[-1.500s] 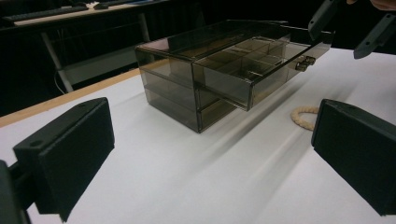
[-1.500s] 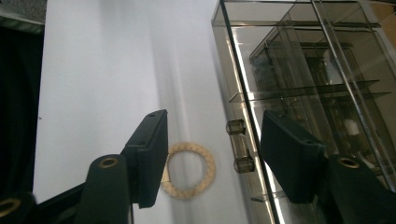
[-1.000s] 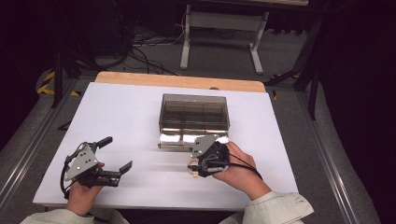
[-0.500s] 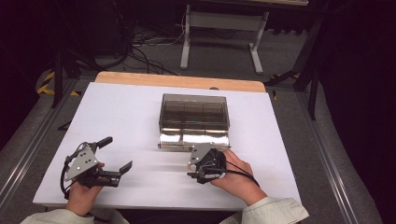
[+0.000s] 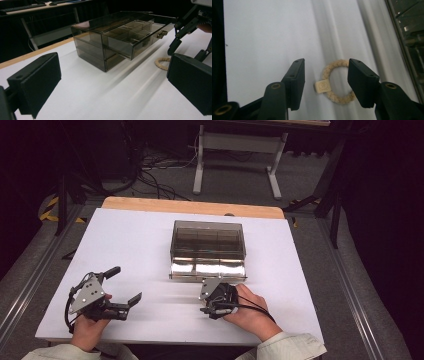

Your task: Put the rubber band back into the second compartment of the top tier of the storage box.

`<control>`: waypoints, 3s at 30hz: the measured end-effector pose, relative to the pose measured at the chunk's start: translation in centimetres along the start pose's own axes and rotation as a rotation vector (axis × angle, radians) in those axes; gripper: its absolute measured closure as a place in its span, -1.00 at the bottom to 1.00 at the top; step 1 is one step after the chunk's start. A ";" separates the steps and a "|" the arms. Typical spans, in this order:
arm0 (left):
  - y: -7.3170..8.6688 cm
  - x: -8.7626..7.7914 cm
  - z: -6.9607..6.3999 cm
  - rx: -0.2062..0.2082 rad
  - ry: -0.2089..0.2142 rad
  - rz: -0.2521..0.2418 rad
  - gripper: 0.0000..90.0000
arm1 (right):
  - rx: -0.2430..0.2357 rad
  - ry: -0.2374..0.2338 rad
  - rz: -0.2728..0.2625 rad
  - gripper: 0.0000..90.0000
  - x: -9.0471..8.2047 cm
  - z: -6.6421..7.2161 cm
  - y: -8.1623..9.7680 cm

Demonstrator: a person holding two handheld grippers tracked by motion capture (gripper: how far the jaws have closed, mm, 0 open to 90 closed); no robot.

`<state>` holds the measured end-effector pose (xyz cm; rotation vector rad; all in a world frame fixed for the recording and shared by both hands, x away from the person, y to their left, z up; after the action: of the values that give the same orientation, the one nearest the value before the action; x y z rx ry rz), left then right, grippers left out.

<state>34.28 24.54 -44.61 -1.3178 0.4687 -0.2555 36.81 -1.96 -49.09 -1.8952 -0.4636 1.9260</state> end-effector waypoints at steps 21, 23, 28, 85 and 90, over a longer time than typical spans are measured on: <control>0.0 0.0 0.1 0.009 -0.006 -0.004 -0.99 | 0.060 0.000 0.029 0.54 1.7 -0.6 0.6; 0.0 0.0 0.0 0.004 -0.002 -0.002 -0.99 | 0.061 0.000 0.030 0.56 1.8 -0.6 0.7; 0.0 0.0 0.0 0.002 -0.001 -0.002 -0.99 | 0.069 -0.001 0.034 0.63 1.9 -0.7 0.7; -0.1 -0.1 0.1 0.001 -0.004 -0.003 -0.99 | 0.046 -0.021 -0.134 0.86 -3.5 0.5 -1.3; -0.1 -0.1 0.1 0.000 -0.003 -0.003 -0.99 | 0.040 -0.018 -0.157 0.86 -4.2 0.7 -1.5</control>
<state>34.27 24.61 -44.54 -1.3187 0.4640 -0.2558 36.20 -2.70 -44.66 -1.7626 -0.5576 1.8390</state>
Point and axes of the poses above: each handheld gripper's, and its own axes: x roughly forward along the jaws, y roughly out of its underside, z roughly to its left, the point moved 7 cm from there along x, roughly forward along the jaws, and after that the axes turned 15 degrees about -y, right-handed, at the moved point
